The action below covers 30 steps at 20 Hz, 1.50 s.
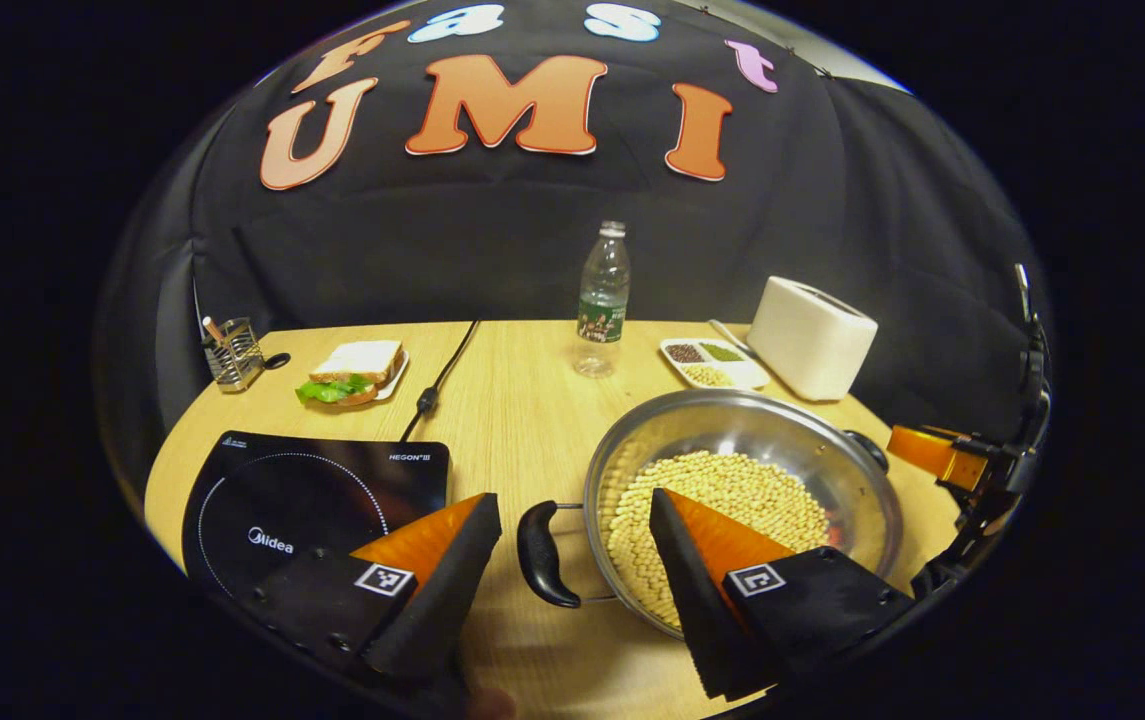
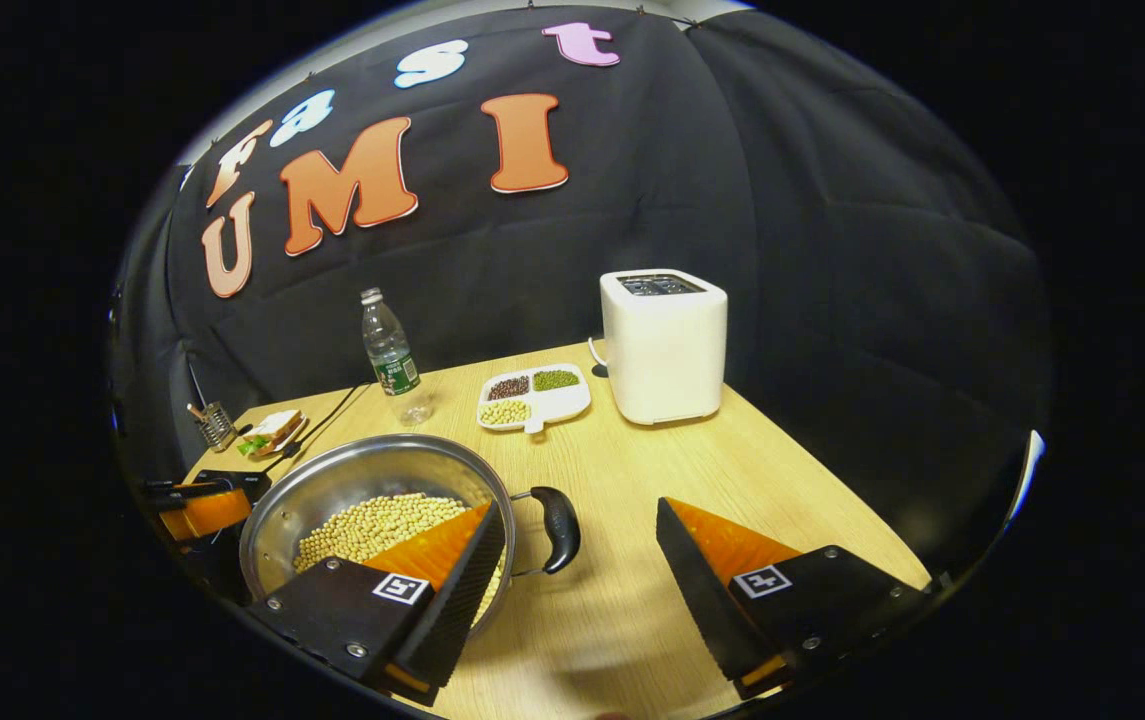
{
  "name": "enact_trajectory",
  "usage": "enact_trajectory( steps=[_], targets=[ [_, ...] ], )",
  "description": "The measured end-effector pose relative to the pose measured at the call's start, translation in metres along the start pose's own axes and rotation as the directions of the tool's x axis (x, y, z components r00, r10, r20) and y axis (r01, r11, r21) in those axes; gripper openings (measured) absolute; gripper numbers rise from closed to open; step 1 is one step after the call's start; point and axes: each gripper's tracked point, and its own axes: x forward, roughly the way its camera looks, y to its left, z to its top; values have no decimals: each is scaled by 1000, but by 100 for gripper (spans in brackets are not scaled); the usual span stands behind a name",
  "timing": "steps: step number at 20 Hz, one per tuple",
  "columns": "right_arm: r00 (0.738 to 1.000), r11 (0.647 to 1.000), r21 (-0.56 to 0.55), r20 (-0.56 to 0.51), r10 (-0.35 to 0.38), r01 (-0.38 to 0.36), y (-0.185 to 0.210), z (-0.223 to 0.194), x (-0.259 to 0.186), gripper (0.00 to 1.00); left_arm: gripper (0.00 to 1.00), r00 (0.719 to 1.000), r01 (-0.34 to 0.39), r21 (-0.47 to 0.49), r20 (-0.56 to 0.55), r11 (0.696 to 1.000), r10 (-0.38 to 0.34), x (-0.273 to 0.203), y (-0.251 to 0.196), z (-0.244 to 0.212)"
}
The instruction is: First push the handle of the pot to place it horizontally, then grasp the pot with both hands and set it on the induction cooktop.
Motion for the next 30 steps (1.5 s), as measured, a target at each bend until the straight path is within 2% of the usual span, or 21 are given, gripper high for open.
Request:
enact_trajectory(
  steps=[3,6,12,14,15,17,21,23,26,30],
  targets=[
    [999,1000,-15,-35,-7,7,3,-7,17,95,99,998,22,-51,-52,998,-25,17,-2,-16],
    [997,1000,0,-79,20,-20,12,-16,28,95,99,996,5,-54,-86,999,-10,29,5,-25],
    [990,999,0,-135,35,-36,21,-29,37,94,98,989,39,-85,-142,996,-51,48,-2,-33],
    [989,1000,-4,-144,30,-31,23,-30,40,89,98,985,48,-77,-160,996,-60,52,-6,-37],
    [987,999,-5,-154,32,-33,26,-32,41,83,95,982,59,-82,-174,995,-73,53,-9,-39],
    [983,999,1,-178,42,-42,30,-35,40,72,82,979,55,-86,-189,995,-71,56,-8,-43],
    [982,999,-13,-183,37,-40,30,-38,36,58,72,983,32,-145,-172,989,-57,56,-3,-37],
    [978,998,48,-202,44,-35,33,-38,28,51,69,984,25,-141,-173,990,-49,55,-1,-38],
    [981,999,41,-190,37,-29,37,-34,14,50,67,985,27,-143,-167,989,-51,54,-1,-32],
    [989,998,51,-138,43,-36,52,-8,-14,50,68,994,40,-147,-95,988,-54,38,13,-19]
  ],
)
